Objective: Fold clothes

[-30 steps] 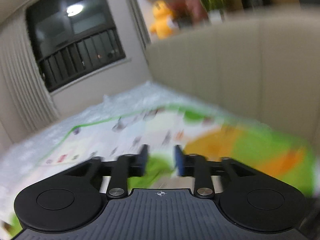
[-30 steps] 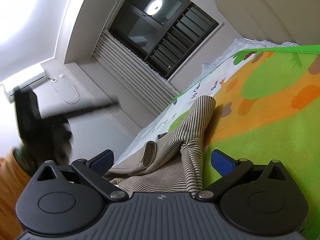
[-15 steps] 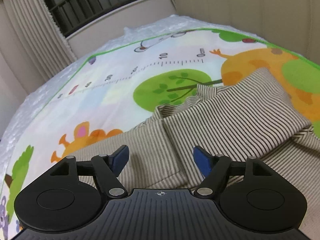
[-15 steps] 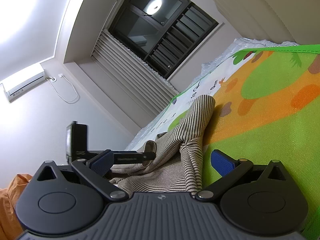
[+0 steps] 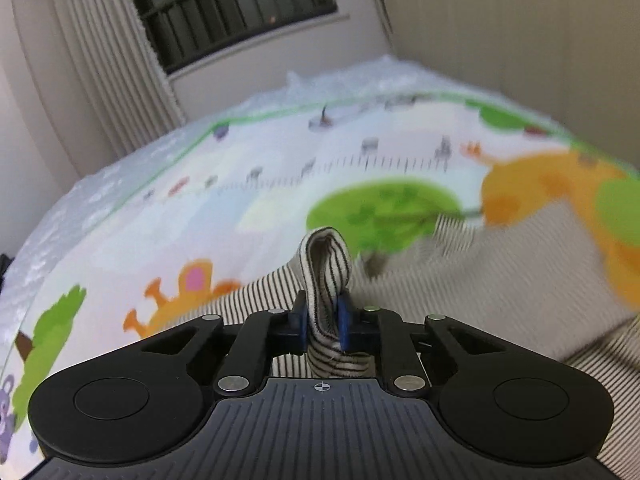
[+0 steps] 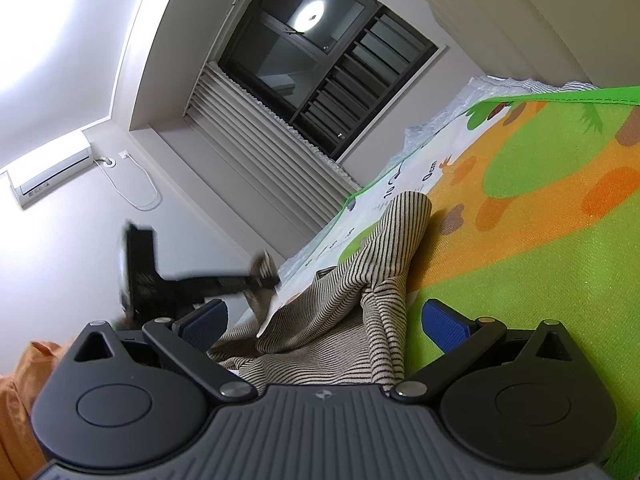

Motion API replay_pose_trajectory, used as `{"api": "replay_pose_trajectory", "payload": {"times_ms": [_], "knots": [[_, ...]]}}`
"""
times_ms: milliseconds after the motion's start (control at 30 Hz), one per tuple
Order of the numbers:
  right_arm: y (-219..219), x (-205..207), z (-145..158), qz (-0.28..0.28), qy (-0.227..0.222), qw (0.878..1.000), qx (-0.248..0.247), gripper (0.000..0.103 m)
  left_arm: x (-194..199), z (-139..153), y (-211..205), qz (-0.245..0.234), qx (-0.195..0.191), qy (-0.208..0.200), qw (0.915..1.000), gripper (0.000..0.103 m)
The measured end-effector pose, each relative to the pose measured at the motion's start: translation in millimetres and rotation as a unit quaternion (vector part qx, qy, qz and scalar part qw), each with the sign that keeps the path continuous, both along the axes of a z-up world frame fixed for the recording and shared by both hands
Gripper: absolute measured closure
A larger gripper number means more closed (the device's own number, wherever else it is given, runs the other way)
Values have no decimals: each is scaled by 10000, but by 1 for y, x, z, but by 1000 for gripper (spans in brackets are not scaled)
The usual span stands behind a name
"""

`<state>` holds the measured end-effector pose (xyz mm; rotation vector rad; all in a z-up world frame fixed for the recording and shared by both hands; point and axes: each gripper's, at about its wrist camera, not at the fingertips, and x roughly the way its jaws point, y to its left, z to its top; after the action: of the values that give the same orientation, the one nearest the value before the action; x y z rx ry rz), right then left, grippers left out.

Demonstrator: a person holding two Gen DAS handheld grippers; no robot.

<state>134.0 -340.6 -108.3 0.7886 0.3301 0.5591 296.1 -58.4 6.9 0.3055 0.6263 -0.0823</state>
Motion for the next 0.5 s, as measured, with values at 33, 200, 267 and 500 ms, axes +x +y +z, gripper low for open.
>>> {"api": "replay_pose_trajectory", "payload": {"times_ms": [33, 200, 267, 500], "knots": [[0, 0, 0, 0, 1, 10000, -2, 0, -1, 10, -3, -62, -145, -71, 9999, 88], [0, 0, 0, 2, 2, 10000, 3, 0, -5, 57, -39, -618, -944, -336, 9930, 88], [0, 0, 0, 2, 2, 10000, 6, 0, -7, 67, -57, -869, -1173, -338, 9887, 88], [-1, 2, 0, 2, 0, 10000, 12, 0, -10, 59, -84, -1361, -1739, -294, 9749, 75]]}}
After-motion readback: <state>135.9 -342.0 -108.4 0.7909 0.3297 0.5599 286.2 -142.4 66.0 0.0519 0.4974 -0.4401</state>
